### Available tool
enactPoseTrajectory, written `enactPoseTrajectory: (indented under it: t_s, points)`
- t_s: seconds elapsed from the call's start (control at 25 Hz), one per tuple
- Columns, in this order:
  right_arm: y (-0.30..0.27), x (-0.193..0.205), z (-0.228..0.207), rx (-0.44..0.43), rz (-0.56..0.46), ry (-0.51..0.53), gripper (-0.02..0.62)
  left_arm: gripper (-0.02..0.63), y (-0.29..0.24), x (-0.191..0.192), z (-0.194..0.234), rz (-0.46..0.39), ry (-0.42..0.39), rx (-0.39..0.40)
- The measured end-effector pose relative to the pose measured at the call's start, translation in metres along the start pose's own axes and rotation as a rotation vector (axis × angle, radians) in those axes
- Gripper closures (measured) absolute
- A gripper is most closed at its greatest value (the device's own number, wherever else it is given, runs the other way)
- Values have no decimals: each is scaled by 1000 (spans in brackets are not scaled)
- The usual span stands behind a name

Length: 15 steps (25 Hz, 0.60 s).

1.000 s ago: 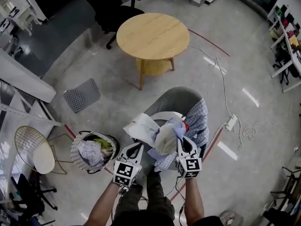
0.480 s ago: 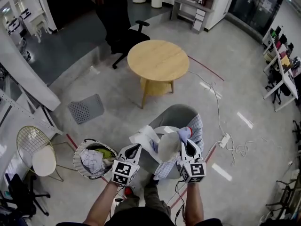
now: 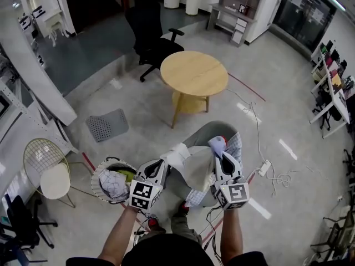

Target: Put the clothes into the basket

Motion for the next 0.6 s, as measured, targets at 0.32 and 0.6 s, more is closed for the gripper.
enactPoseTrajectory:
  t_s: [0.32,0.6]
  points:
    - [-12,-32,65,-159,-53,25,552,600,62,-5,20,-40,0,-103]
    - [-31,-50,144,-320,-99,40,552,600,130,4,52,-77,15,-227]
Point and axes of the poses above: the fingertips, and each gripper's own axes: y backward along the fingers, z to its left, x out of its underside, the point moved 9 cm from there along y, backward along the fingers, and after that the axes turned 3 degrees about x, right-handed, at the moved point
